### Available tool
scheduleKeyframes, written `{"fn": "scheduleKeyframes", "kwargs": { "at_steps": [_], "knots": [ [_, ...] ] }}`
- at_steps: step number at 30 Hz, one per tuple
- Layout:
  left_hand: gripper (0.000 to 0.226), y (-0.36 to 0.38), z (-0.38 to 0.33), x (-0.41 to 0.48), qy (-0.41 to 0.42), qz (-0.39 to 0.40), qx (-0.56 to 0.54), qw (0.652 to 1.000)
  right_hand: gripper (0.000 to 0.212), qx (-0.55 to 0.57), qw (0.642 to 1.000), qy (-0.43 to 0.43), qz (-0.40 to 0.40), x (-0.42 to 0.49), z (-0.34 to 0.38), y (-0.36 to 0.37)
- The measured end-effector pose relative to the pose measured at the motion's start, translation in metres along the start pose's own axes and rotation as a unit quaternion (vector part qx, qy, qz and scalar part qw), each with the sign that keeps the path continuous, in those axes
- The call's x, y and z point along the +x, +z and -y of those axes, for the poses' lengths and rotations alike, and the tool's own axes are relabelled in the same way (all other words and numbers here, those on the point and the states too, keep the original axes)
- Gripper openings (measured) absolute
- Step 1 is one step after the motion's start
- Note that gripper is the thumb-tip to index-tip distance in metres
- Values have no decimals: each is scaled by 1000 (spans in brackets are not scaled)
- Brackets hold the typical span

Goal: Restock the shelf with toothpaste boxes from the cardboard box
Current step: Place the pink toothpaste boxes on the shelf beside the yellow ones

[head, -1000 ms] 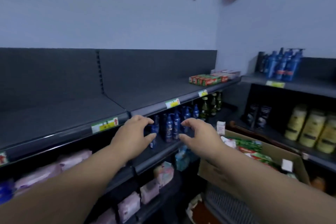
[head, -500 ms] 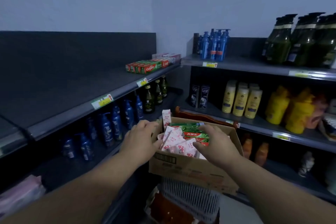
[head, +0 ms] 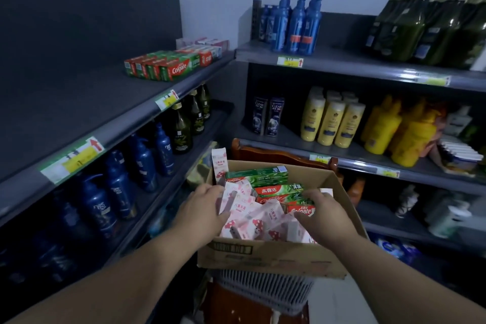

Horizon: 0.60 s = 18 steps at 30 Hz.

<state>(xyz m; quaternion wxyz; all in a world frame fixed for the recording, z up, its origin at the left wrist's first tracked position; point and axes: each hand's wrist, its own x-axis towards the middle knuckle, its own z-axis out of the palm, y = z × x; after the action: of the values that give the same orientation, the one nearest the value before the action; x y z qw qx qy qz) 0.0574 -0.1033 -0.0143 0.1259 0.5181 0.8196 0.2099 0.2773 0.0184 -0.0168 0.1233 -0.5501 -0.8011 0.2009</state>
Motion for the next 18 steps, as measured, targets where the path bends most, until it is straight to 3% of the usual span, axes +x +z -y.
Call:
{"fn": "scheduleKeyframes", "kwargs": {
  "at_steps": [5, 10, 18],
  "knots": [
    [65, 38, 2, 22, 11, 63, -4, 998, 54, -28, 998, 27, 38, 11, -23, 13],
    [61, 67, -14, 39, 20, 101, 13, 995, 57, -27, 996, 40, 75, 26, -50, 16],
    [57, 98, -39, 58, -14, 128, 64, 990, 37, 22, 984, -11, 178, 57, -73, 27]
  ]
}}
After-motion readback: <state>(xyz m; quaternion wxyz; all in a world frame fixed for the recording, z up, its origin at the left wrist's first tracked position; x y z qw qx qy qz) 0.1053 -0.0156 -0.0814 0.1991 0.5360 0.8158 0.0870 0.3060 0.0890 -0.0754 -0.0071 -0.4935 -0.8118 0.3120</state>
